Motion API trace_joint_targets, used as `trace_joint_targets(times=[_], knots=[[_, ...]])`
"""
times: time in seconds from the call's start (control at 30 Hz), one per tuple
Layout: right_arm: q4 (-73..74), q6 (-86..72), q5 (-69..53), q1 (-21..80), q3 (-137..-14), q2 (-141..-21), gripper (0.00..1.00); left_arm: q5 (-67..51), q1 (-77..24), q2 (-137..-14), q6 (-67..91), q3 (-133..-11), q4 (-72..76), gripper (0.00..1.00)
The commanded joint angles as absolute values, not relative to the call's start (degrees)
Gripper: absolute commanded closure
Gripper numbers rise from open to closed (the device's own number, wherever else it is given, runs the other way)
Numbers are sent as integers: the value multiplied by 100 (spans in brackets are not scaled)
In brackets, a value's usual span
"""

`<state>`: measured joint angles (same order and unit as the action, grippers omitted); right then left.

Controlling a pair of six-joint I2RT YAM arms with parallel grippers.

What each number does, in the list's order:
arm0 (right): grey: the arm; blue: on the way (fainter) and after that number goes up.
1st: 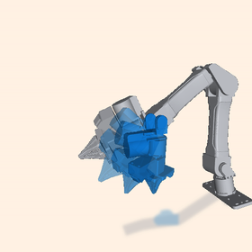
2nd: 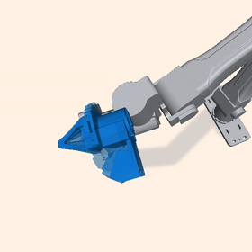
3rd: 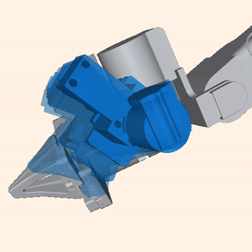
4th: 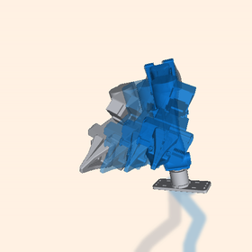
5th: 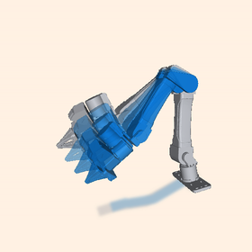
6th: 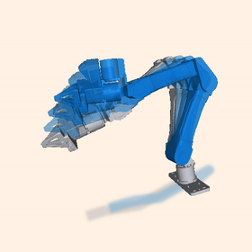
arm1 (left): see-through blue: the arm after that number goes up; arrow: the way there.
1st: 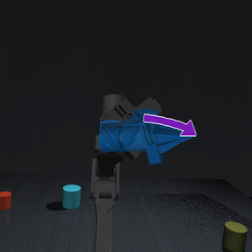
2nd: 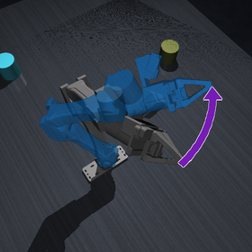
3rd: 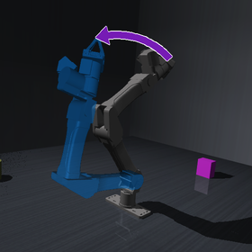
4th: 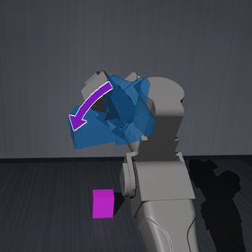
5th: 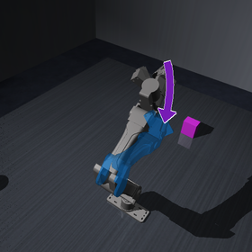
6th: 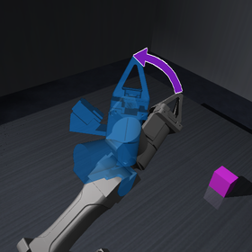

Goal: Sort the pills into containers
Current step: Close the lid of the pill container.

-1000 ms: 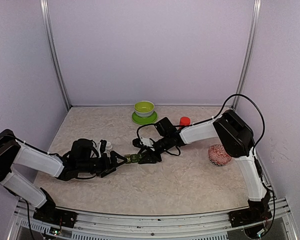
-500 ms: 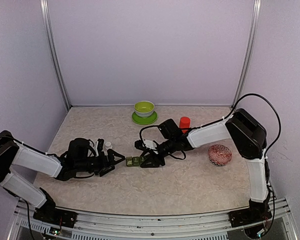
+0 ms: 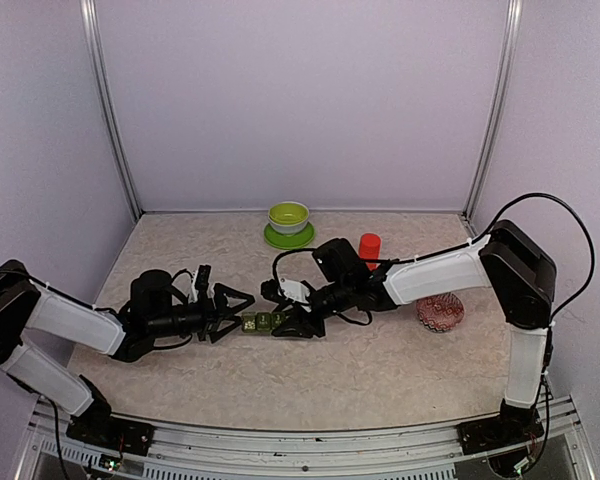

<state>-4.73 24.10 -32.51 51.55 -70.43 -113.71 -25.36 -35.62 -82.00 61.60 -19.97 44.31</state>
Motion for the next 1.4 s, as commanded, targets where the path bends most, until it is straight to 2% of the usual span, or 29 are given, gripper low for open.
trace_joint_targets(times=[0.0, 0.43, 1.37], knots=[[-686, 2179, -2987, 5179, -6974, -11220, 62, -2680, -3617, -8238, 6345, -1904, 4900, 1], [-895, 2010, -2976, 5181, -6954, -11207, 61, -2832, -3693, -8527, 6483, -1914, 5198, 6], [-1307, 1831, -3470, 5193, -6741, -11197, 61, -3034, -3779, -9088, 6885, -1802, 6423, 62]])
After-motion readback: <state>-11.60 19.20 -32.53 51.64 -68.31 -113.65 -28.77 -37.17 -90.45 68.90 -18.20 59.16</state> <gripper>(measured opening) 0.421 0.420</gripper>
